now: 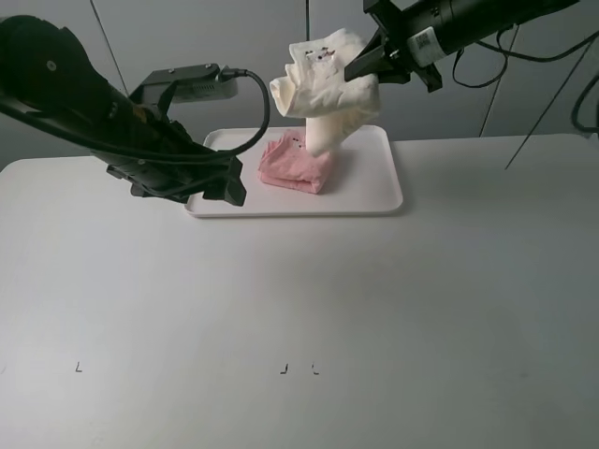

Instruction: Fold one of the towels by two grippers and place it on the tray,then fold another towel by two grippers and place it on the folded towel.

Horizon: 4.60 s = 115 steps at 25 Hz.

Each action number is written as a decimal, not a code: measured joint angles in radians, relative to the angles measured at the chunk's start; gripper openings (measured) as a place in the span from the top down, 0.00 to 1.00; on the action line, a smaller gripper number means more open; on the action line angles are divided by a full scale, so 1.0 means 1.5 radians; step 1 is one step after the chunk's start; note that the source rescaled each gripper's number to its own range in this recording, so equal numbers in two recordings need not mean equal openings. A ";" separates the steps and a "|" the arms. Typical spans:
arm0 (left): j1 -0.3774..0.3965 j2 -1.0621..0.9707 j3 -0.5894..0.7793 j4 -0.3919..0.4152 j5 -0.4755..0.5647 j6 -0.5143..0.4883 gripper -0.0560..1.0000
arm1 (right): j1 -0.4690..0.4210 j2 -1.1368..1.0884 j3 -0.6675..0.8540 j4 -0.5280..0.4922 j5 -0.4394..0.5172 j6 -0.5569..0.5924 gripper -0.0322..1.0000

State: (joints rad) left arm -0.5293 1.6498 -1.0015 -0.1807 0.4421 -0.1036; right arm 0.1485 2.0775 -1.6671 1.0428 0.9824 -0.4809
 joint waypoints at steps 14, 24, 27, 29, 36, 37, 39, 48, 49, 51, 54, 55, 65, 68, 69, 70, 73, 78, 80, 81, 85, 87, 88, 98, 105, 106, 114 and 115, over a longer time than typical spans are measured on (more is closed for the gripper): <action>0.000 -0.003 0.009 -0.001 -0.048 0.027 0.01 | 0.026 0.247 -0.222 0.228 -0.024 0.026 0.90; 0.000 -0.003 0.009 -0.001 -0.049 0.038 0.01 | 0.026 0.319 -0.223 0.160 -0.057 0.010 0.90; 0.000 -0.003 0.009 -0.001 -0.049 0.038 0.01 | 0.027 0.321 -0.223 0.099 -0.071 0.030 0.89; 0.000 -0.003 0.009 -0.001 -0.051 0.038 0.01 | 0.028 0.321 -0.223 0.078 -0.079 0.042 0.80; 0.000 -0.003 0.009 -0.001 -0.063 0.052 0.01 | 0.038 0.319 -0.223 0.075 -0.045 0.047 0.26; 0.000 -0.003 0.009 -0.001 -0.063 0.053 0.01 | 0.038 0.315 -0.223 0.061 -0.044 0.047 0.26; 0.000 -0.003 0.009 -0.001 -0.063 0.056 0.01 | 0.039 0.299 -0.223 0.004 -0.053 0.049 0.26; 0.000 -0.003 0.008 0.007 -0.107 0.065 0.01 | 0.039 0.173 -0.227 -0.315 -0.031 0.111 0.05; 0.000 -0.003 0.005 0.007 -0.101 0.069 0.01 | 0.039 0.165 -0.227 -0.342 -0.016 0.117 0.03; 0.000 -0.003 0.000 0.007 -0.085 0.069 0.01 | 0.039 0.147 -0.227 -0.384 0.020 0.127 0.00; 0.000 -0.005 0.000 0.008 -0.063 0.069 0.01 | 0.039 0.123 -0.224 -0.425 0.056 0.144 0.00; 0.000 -0.008 0.000 0.008 -0.053 0.069 0.01 | 0.039 0.111 -0.213 -0.431 0.061 0.146 0.00; 0.017 -0.165 0.074 0.016 -0.007 0.069 0.01 | 0.039 -0.164 0.154 -0.522 -0.070 0.139 0.00; 0.026 -0.223 0.105 0.032 0.018 0.069 0.00 | 0.039 -0.277 0.279 -0.554 -0.099 0.139 0.00; 0.026 -0.238 0.115 0.036 0.025 0.062 0.00 | 0.039 -0.319 0.317 -0.562 -0.108 0.143 0.00; 0.026 -0.255 0.120 0.041 0.032 0.059 0.00 | 0.039 -0.355 0.352 -0.567 -0.115 0.149 0.00; 0.026 -0.303 0.126 0.054 0.065 0.046 0.00 | 0.039 -0.486 0.441 -0.571 -0.124 0.156 0.00; 0.026 -0.385 0.126 0.060 0.145 0.039 0.00 | 0.039 -0.681 0.572 -0.582 -0.121 0.159 0.00; 0.026 -0.416 0.126 0.061 0.186 0.039 0.00 | 0.039 -0.764 0.607 -0.583 -0.104 0.159 0.00; 0.026 -0.434 0.126 0.062 0.202 0.039 0.00 | 0.039 -0.798 0.622 -0.583 -0.096 0.162 0.00; 0.026 -0.505 0.126 0.066 0.266 0.039 0.00 | 0.039 -0.941 0.657 -0.584 -0.033 0.181 0.00; 0.026 -0.540 0.126 0.069 0.300 0.038 0.00 | 0.039 -1.005 0.660 -0.591 0.010 0.195 0.00; 0.026 -0.559 0.126 0.072 0.314 0.038 0.00 | 0.039 -1.030 0.662 -0.598 0.026 0.204 0.00; 0.026 -0.828 0.255 0.084 0.395 0.037 0.00 | 0.039 -1.260 0.663 -0.616 0.110 0.243 0.00; 0.026 -1.068 0.305 0.099 0.427 0.008 0.00 | 0.039 -1.355 0.663 -0.618 0.118 0.246 0.00; 0.026 -1.087 0.305 0.104 0.438 0.007 0.00 | 0.039 -1.361 0.663 -0.618 0.118 0.246 0.00; 0.026 -1.097 0.315 0.131 0.448 0.005 0.00 | 0.039 -1.380 0.732 -0.628 0.118 0.246 0.00; 0.026 -1.098 0.320 0.134 0.441 0.008 0.00 | 0.039 -1.380 0.745 -0.630 0.115 0.246 0.00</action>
State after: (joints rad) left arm -0.4897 0.0020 -0.5216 0.0196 1.1043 -0.0917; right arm 0.2076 0.0068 -0.5502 0.0983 1.1544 -0.1120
